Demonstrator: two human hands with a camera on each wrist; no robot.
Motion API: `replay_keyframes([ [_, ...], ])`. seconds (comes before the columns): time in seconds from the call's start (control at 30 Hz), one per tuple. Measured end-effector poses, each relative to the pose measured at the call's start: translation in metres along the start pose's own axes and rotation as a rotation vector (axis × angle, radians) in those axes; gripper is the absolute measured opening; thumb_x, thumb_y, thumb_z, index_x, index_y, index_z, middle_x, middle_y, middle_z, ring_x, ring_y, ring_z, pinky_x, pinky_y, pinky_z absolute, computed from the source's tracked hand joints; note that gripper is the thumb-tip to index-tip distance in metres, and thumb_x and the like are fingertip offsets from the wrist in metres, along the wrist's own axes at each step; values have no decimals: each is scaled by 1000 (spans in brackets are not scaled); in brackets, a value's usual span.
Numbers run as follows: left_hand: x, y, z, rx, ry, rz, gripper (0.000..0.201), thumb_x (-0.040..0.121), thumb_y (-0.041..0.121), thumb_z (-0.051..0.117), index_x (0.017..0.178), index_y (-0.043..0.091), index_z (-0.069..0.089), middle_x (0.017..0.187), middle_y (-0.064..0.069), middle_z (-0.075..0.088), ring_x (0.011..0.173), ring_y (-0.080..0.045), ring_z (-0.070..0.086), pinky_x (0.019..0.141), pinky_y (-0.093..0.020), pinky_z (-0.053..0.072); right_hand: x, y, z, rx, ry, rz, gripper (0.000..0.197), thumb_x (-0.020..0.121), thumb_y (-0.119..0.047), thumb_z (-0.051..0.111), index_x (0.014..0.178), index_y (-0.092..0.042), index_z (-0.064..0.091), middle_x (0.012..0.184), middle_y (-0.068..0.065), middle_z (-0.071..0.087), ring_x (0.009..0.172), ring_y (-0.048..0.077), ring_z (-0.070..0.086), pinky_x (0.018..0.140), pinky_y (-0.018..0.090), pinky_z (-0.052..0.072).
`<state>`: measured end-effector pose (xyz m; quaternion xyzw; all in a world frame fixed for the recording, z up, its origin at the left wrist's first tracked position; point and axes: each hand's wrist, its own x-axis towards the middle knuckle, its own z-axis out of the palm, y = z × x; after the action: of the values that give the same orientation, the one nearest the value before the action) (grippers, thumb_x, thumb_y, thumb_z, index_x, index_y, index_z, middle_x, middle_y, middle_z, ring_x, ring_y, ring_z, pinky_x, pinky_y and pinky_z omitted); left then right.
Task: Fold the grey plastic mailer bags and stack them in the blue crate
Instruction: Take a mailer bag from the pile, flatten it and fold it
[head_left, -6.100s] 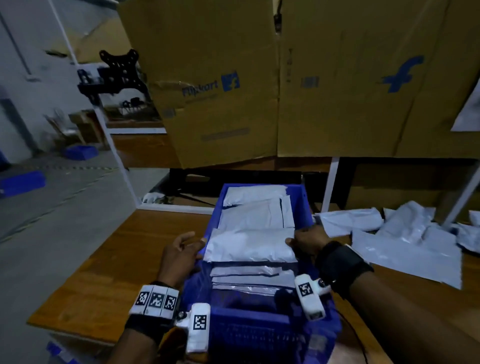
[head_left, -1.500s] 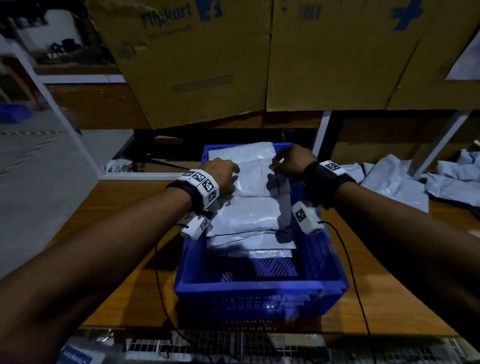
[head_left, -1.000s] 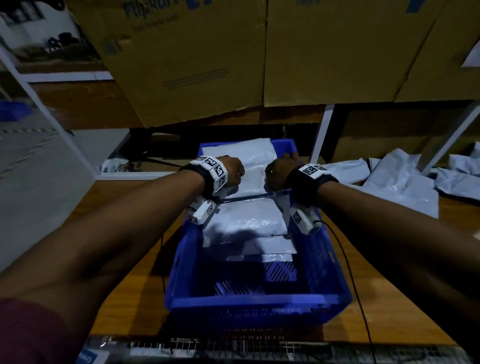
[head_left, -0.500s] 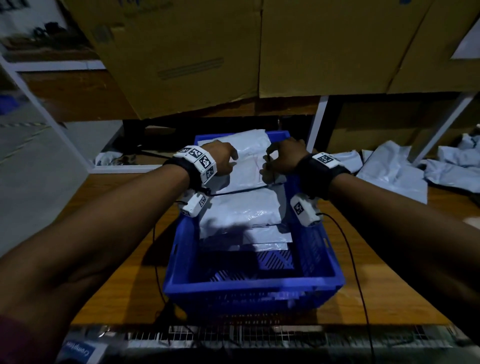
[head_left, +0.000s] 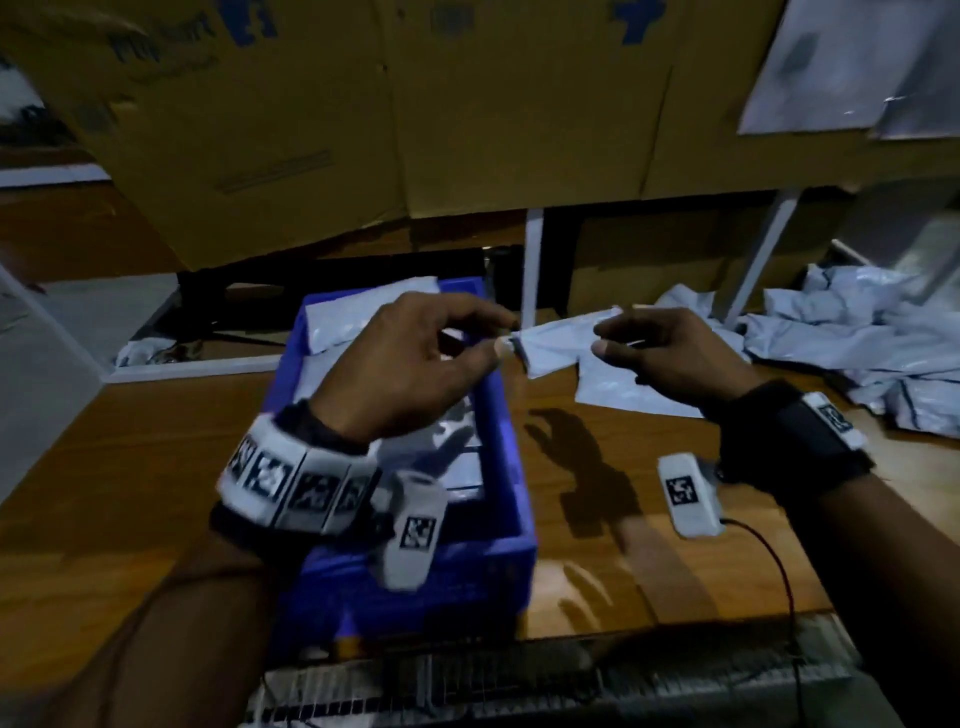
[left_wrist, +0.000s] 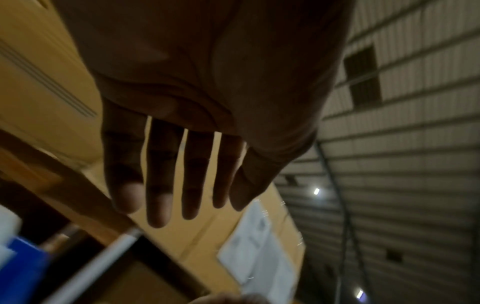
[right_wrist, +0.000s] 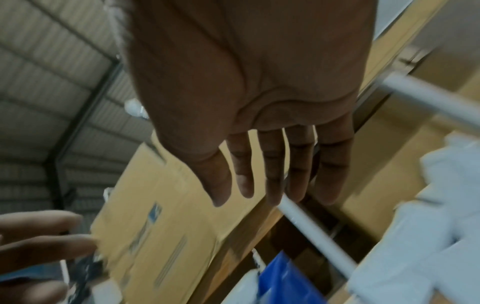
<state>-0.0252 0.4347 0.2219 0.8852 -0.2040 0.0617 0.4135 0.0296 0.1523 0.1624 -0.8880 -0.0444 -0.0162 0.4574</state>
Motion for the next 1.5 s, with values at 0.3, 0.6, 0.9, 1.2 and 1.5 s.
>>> replay_keyframes([
  [0.3, 43, 103, 229, -289, 55, -146, 13, 89, 36, 77, 101, 32, 77, 81, -3, 75, 70, -20, 71, 58, -43, 61, -54, 174, -150, -2, 15, 134, 23, 94, -35, 74, 110, -19, 76, 103, -2, 75, 82, -4, 67, 70, 23, 56],
  [0.6, 105, 34, 350, -465, 34, -474, 17, 91, 17, 76, 107, 11, 74, 102, -16, 75, 84, -40, 74, 66, -38, 60, -14, 272, -184, 146, -36, 312, 15, 96, -28, 72, 99, -14, 73, 79, 12, 69, 69, 25, 62, 58, 36, 48],
  [0.9, 189, -102, 358, -356, 219, -705, 40, 86, 19, 82, 122, 10, 66, 109, -11, 71, 101, -21, 72, 80, -32, 58, 101, 323, -139, 90, -160, 388, 23, 84, -30, 84, 101, -20, 73, 96, 2, 77, 75, 17, 67, 55, 25, 49],
  [1.2, 257, -206, 371, 186, 102, -815, 67, 73, 64, 74, 118, 15, 66, 121, -9, 68, 114, -30, 64, 92, -34, 48, 199, 350, -84, -351, -196, 337, 84, 79, -49, 84, 145, -12, 47, 132, 13, 61, 123, 31, 58, 98, 36, 50],
  [1.5, 249, -215, 375, -28, 42, -855, 56, 76, 42, 88, 123, 15, 73, 129, -10, 68, 120, -29, 60, 94, -30, 40, 203, 362, -89, -319, -279, 296, 26, 89, -45, 75, 105, -25, 77, 106, 4, 77, 106, 21, 70, 95, 33, 54],
])
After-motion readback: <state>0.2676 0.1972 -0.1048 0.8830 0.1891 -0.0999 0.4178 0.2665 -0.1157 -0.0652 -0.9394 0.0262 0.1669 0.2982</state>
